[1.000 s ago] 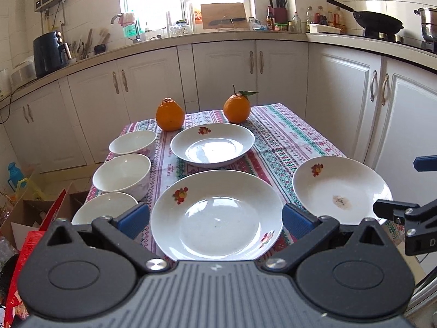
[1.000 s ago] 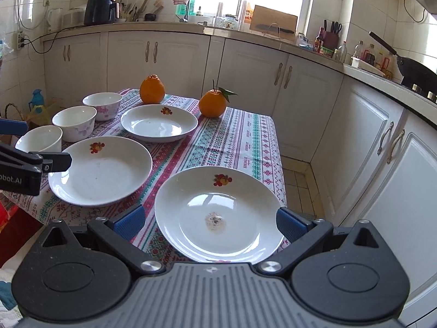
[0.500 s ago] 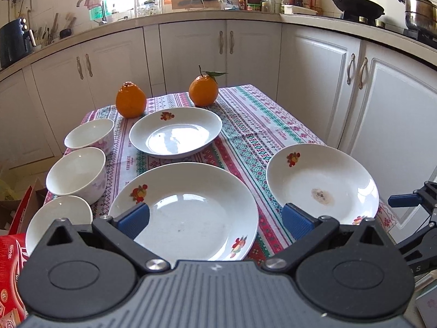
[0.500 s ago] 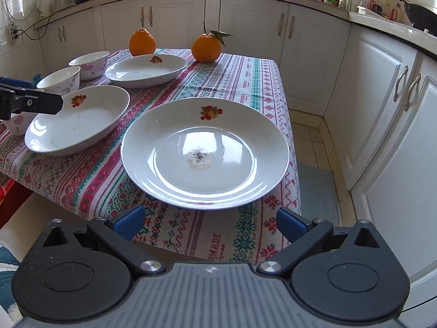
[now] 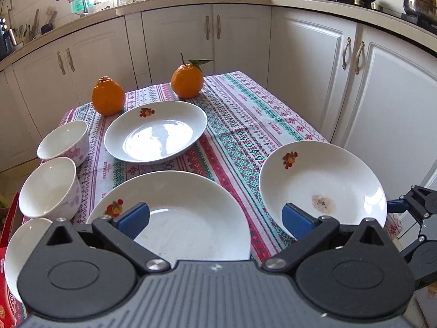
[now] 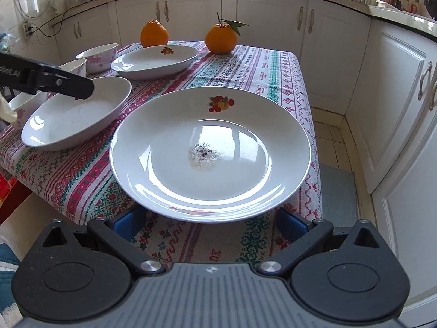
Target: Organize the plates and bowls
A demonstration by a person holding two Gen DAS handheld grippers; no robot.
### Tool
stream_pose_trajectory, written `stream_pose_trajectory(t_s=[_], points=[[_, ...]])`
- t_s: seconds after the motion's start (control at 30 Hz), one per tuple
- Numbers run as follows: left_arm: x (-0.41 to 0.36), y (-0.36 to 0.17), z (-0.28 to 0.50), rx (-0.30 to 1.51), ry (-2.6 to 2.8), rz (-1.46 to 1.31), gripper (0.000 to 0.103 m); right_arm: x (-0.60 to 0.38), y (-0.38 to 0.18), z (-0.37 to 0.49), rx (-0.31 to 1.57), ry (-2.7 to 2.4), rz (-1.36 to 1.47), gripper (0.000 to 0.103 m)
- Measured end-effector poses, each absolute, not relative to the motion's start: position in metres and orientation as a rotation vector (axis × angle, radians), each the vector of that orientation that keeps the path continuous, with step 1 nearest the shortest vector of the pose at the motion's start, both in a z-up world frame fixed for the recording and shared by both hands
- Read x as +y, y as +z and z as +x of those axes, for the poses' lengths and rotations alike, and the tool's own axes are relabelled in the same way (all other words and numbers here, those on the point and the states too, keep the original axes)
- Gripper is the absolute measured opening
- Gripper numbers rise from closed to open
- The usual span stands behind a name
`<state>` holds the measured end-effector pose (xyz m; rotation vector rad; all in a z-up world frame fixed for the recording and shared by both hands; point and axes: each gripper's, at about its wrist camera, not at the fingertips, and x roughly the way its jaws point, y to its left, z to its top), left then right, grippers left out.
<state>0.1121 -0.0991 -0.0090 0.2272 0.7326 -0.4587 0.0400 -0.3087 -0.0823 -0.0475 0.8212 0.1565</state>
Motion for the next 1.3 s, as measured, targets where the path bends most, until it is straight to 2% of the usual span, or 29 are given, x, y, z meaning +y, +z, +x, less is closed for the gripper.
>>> stream_pose_trajectory(t_s=[0.6,0.7,0.87,1.0,1.3], points=[[-0.175,-0.024,0.168,0.903,-0.754,0.298,0.102,-0.331,-0.089,0.036,0.699,0.276,-0.075,0.103],[-0.186,-0.029,0.179,0.928,-0.783,0.323,0.099,-0.331,-0.089,0.036,0.691,0.286,-0.079,0.103],[-0.201,-0.038,0.198,0.984,-0.819,0.352,0.09,-0.333,-0.089,0.038,0.68,0.301,-0.083,0.103],[-0.209,-0.047,0.211,1.05,-0.843,0.353,0.076,-0.332,-0.089,0.036,0.676,0.305,-0.084,0.103],[-0.214,-0.054,0.225,1.12,-0.889,0.332,0.058,-0.331,-0.088,0.038,0.684,0.314,-0.093,0.103]])
